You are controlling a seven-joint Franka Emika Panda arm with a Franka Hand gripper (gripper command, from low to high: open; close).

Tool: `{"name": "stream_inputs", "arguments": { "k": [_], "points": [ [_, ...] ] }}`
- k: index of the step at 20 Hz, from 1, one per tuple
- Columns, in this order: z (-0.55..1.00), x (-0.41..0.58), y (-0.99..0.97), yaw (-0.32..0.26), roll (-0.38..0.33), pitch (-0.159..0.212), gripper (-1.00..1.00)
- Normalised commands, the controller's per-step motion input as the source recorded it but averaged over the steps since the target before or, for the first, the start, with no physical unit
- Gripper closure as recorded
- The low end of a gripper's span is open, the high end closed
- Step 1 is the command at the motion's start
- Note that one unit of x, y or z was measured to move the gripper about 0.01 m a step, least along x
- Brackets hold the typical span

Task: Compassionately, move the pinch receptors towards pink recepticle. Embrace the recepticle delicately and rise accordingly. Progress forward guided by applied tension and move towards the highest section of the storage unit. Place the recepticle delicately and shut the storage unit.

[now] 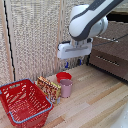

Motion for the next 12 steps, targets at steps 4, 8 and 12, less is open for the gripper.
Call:
{"name": "stream_inputs", "arguments": {
  "k": [4, 8, 12],
  "points": [
    [-0.35, -0.186, -0.22, 0.0, 0.0, 0.0, -1.0],
    [-0.34, -0.014, -0.1, 0.0, 0.0, -0.007, -1.0],
    [-0.28, 0.074, -0.03, 0.01, 0.0, -0.003, -1.0]
  ]
}}
